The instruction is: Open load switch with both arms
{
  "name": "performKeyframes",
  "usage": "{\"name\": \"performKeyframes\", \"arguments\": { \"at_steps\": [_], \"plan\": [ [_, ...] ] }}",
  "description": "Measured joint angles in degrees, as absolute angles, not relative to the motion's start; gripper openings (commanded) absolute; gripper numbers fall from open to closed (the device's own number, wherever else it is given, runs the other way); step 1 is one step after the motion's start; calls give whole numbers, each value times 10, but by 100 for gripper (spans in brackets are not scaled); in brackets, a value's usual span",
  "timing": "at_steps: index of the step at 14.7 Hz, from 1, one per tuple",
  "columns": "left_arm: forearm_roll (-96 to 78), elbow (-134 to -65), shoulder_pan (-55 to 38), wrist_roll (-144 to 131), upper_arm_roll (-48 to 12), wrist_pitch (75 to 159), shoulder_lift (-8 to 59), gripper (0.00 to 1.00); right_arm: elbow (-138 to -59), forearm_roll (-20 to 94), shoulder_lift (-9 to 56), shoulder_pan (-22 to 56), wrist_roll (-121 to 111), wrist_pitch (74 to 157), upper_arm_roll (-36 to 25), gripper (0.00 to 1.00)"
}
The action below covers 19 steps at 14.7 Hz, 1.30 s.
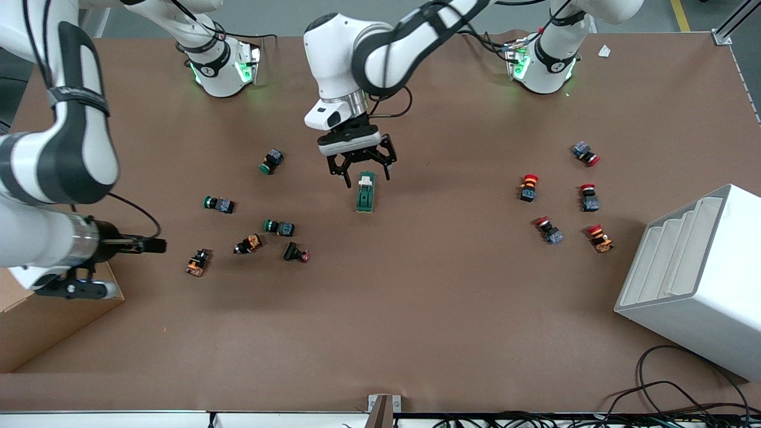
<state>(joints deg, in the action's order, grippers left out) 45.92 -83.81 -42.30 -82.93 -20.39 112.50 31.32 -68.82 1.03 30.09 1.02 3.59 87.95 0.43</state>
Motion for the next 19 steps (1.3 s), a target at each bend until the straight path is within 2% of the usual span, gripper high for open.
{"name": "performKeyframes", "arguments": {
  "at_steps": [8,19],
  "plan": [
    [263,-823,-275,-561,-203,1115,218,100,-689,10,269,-22,9,878,5,100],
    [98,-822,-37,-201,-201,979,96,100,-671,11,251,-20,9,809,13,100]
  ]
}}
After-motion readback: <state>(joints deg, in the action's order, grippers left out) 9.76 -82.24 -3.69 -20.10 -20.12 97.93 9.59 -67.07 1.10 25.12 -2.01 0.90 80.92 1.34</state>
